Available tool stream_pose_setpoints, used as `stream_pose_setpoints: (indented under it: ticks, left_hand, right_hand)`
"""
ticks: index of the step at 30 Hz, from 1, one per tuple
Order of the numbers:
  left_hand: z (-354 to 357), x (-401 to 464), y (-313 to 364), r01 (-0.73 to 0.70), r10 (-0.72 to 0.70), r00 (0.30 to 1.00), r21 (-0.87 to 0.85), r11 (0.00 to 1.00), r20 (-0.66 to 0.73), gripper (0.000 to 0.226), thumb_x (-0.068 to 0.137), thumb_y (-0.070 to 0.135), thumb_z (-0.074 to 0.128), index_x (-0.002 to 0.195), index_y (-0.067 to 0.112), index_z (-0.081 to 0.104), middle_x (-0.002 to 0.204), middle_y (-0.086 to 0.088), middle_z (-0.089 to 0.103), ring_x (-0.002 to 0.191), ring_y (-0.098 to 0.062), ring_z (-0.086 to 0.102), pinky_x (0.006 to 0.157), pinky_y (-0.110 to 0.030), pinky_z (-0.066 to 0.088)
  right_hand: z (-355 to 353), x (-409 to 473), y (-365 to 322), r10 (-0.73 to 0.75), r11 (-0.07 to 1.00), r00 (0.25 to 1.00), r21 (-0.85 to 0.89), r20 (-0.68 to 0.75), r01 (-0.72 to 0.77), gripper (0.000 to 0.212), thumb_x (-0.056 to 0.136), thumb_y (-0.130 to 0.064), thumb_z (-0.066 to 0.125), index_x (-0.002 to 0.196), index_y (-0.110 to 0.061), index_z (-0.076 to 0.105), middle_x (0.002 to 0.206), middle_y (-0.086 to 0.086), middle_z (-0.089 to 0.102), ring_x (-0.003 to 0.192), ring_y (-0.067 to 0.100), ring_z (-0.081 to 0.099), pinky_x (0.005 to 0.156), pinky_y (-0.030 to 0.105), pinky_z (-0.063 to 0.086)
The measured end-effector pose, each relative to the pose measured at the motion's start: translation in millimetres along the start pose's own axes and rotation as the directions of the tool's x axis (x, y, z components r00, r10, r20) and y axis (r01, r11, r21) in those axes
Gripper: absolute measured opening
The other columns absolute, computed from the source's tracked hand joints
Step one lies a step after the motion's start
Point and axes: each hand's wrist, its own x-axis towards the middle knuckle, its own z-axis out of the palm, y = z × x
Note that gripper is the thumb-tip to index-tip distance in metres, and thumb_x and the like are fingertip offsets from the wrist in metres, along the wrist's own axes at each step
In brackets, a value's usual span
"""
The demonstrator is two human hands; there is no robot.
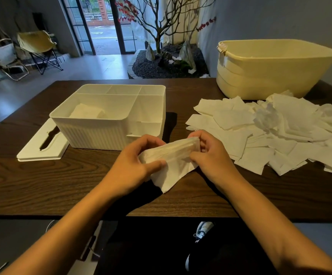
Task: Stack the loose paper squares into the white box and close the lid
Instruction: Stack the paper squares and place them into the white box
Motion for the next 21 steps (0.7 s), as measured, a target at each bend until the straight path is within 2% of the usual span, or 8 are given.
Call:
stream_pose_setpoints:
  ticks: [2, 4, 6, 8, 11, 14, 17, 21]
  left_hand:
    - [-5, 1, 2, -0.038, 0.035, 0.998, 0.084, 0.996, 0.045, 0.027, 0.088, 0.009, 0.073, 0.106, 0.028, 0.066, 0.101, 0.021, 0.067, 0.1, 0.004, 0.061, 0.078, -0.01, 0.05]
    - [-8, 4, 6, -0.152, 0.148, 0.988, 0.179, 0.972, 0.037, 0.024, 0.091, 0.011, 0.071, 0.11, 0.025, 0.067, 0.103, 0.02, 0.068, 0.105, 0.001, 0.062, 0.084, -0.014, 0.051]
    - [-7, 6, 6, -0.258, 0.269, 0.963, 0.264, 0.929, -0.006, 0.023, 0.094, 0.015, 0.068, 0.116, 0.023, 0.065, 0.109, 0.018, 0.067, 0.109, -0.001, 0.061, 0.089, -0.02, 0.053]
    - [1, 3, 1, -0.256, 0.292, 0.952, 0.284, 0.924, -0.093, 0.025, 0.096, 0.019, 0.064, 0.119, 0.029, 0.06, 0.115, 0.019, 0.064, 0.111, 0.001, 0.06, 0.09, -0.025, 0.056]
    - [16, -2, -8, -0.174, 0.2, 0.971, 0.189, 0.967, -0.129, 0.03, 0.096, 0.019, 0.065, 0.121, 0.034, 0.056, 0.111, 0.018, 0.063, 0.105, -0.005, 0.063, 0.087, -0.034, 0.058]
    - [23, 1, -7, -0.083, 0.078, 0.983, -0.02, 0.996, -0.167, 0.039, 0.091, 0.001, 0.065, 0.118, 0.028, 0.056, 0.113, 0.011, 0.062, 0.101, -0.008, 0.065, 0.076, -0.023, 0.057]
    - [29, 4, 1, -0.055, 0.009, 0.975, -0.201, 0.978, -0.223, 0.045, 0.084, -0.018, 0.057, 0.112, 0.017, 0.058, 0.107, 0.0, 0.063, 0.094, -0.003, 0.066, 0.073, -0.017, 0.054]
    - [38, 4, 1, -0.058, -0.001, 0.96, -0.203, 0.977, -0.279, 0.047, 0.08, -0.019, 0.051, 0.104, 0.021, 0.059, 0.102, -0.001, 0.062, 0.093, -0.008, 0.064, 0.073, -0.02, 0.054]
  right_hand:
    - [0, 1, -1, -0.001, 1.0, 1.0, 0.032, -0.014, 0.001, 0.032, 0.087, 0.002, 0.062, 0.098, -0.028, 0.061, 0.1, -0.008, 0.065, 0.098, 0.007, 0.061, 0.085, 0.02, 0.054]
    - [-1, 0, -2, -0.012, 0.997, 1.0, 0.076, -0.029, 0.014, 0.032, 0.087, 0.003, 0.061, 0.094, -0.028, 0.062, 0.096, -0.006, 0.066, 0.093, 0.006, 0.063, 0.081, 0.02, 0.054]
    - [-3, -1, -3, -0.046, 0.996, 0.997, 0.076, -0.065, 0.051, 0.031, 0.086, 0.006, 0.059, 0.089, -0.025, 0.062, 0.09, -0.003, 0.064, 0.086, 0.006, 0.061, 0.074, 0.016, 0.052]
    - [-3, -2, -3, -0.067, 0.995, 0.993, 0.066, -0.095, 0.074, 0.029, 0.088, 0.006, 0.056, 0.087, -0.023, 0.06, 0.088, -0.003, 0.061, 0.084, 0.006, 0.057, 0.069, 0.013, 0.05]
    - [-2, 0, -1, -0.037, 0.994, 0.998, 0.102, -0.045, 0.041, 0.032, 0.088, 0.005, 0.057, 0.097, -0.025, 0.059, 0.099, -0.005, 0.063, 0.095, 0.009, 0.061, 0.074, 0.018, 0.055]
    - [-1, 1, 1, -0.003, 0.996, 1.0, 0.086, 0.016, 0.001, 0.042, 0.087, 0.006, 0.06, 0.111, -0.029, 0.056, 0.108, -0.007, 0.06, 0.104, 0.012, 0.061, 0.08, 0.025, 0.058]
    - [-1, -1, 2, -0.046, 0.997, 0.998, 0.059, 0.034, 0.044, 0.055, 0.085, 0.01, 0.061, 0.117, -0.033, 0.053, 0.113, -0.012, 0.056, 0.105, 0.009, 0.058, 0.079, 0.019, 0.057]
    - [0, -2, 2, -0.076, 0.996, 0.993, -0.037, 0.094, 0.079, 0.059, 0.081, 0.008, 0.069, 0.119, -0.034, 0.052, 0.114, -0.02, 0.052, 0.107, 0.003, 0.053, 0.08, 0.012, 0.052]
